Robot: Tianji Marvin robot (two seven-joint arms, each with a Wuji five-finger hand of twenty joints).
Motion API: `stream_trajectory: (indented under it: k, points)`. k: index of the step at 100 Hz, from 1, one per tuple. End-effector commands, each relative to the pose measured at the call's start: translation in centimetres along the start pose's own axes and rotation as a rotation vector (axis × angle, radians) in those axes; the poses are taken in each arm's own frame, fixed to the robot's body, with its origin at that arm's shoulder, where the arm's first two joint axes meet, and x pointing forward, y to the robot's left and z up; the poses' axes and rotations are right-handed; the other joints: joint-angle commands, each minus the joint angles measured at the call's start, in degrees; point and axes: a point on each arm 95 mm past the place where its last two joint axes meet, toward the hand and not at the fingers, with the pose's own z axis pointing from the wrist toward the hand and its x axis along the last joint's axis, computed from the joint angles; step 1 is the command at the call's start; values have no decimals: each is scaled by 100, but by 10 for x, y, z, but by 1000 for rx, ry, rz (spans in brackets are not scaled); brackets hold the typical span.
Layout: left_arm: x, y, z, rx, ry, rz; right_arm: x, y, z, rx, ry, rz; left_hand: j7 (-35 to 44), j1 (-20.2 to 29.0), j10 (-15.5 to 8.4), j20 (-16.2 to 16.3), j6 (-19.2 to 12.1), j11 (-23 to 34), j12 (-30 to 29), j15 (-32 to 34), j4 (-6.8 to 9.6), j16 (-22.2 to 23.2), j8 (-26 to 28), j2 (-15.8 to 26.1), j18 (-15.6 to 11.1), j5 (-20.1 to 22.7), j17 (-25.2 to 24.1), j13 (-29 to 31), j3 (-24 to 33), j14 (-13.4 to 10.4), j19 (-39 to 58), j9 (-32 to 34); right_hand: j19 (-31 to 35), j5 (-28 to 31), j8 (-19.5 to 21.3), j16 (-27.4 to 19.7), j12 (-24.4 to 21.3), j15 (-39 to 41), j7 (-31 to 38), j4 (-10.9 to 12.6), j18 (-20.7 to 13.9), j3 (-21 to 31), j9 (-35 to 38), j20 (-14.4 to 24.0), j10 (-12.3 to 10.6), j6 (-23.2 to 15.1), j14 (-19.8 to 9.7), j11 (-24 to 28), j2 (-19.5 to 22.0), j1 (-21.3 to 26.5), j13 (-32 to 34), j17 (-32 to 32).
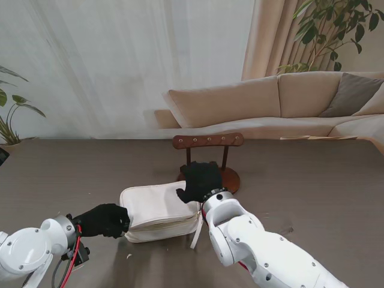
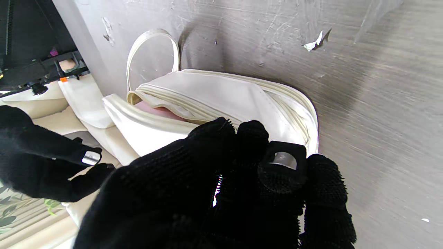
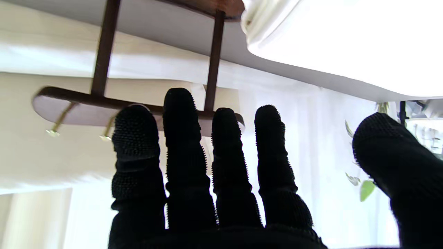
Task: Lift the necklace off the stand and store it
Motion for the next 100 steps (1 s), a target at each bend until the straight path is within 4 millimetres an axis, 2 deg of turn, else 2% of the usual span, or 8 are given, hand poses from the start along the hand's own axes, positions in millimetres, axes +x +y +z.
stream_trajectory:
  k: [1, 10, 19, 33, 44, 54, 77, 100]
  points:
    - [2, 2, -2, -25, -3, 3, 10, 13, 4, -1, 22, 22, 389, 126, 102, 85, -311, 46, -13, 13, 99, 151, 199, 203, -282, 249, -85, 63, -1, -195, 110, 28, -16, 103, 83, 87, 140, 139, 10, 137, -123, -210, -186, -8, 59, -104, -57, 173, -29, -156, -183, -1279]
    - [1, 2, -3, -26, -5, 5, 16, 16, 8, -2, 45, 29, 385, 129, 103, 84, -312, 45, -14, 13, 99, 151, 196, 208, -283, 241, -90, 60, -5, -196, 108, 26, -9, 103, 105, 98, 174, 182, -1, 141, -141, -170, -226, 1, 69, -120, -97, 190, -66, -104, -239, -1283]
    - [1, 2, -4, -27, -7, 12, 24, 14, 12, 17, 118, 59, 388, 128, 95, 84, -314, 46, -12, 13, 98, 151, 197, 209, -289, 237, -85, 53, -12, -205, 110, 21, -116, -19, 130, -35, 103, -17, -83, 108, -158, -72, -236, -40, -25, -220, -175, 10, -78, -110, -288, -1305]
    - [1, 0, -10, -22, -13, 21, 37, 6, 17, 90, 275, 106, 394, 125, 84, 84, -320, 50, -9, 24, 99, 151, 198, 210, -301, 234, -80, 49, -15, -231, 114, 21, -787, -502, 31, -402, -255, -741, -350, 64, -160, -109, -323, -360, -229, -416, -277, -507, -62, -61, -449, -1597]
    - [0, -2, -16, -12, -21, 25, 42, -4, 18, 157, 367, 77, 392, 131, 92, 84, -312, 53, -11, 39, 103, 151, 193, 208, -306, 231, -82, 43, -11, -243, 115, 26, -1234, -907, -147, -684, -585, -1284, -518, 10, -254, -251, -498, -623, -364, -586, -371, -860, -92, -88, -630, -1767]
    - [0, -3, -22, -4, -28, 29, 44, -12, 18, 202, 406, 78, 395, 129, 96, 84, -299, 51, -15, 52, 103, 151, 191, 209, -296, 237, -81, 42, -11, -233, 117, 21, -1501, -1002, -253, -843, -752, -1564, -575, -31, -294, -389, -572, -767, -445, -781, -430, -1015, -137, -83, -782, -1955]
    - [1, -7, -31, 13, -33, 37, 47, -27, 19, 236, 440, 80, 402, 121, 97, 85, -299, 61, -19, 66, 105, 151, 193, 198, -293, 234, -71, 50, 4, -241, 123, 34, -1723, -1057, -314, -917, -825, -1681, -601, -52, -352, -462, -603, -864, -558, -905, -516, -1055, -132, -83, -861, -2137]
    - [4, -10, -42, 43, -39, 47, 44, -34, 16, 261, 437, 62, 402, 114, 92, 86, -307, 66, -25, 68, 101, 151, 190, 188, -293, 240, -54, 64, 19, -243, 132, 39, -1773, -1130, -346, -927, -846, -1685, -594, -68, -349, -542, -676, -883, -533, -924, -476, -1039, -95, -113, -892, -2165]
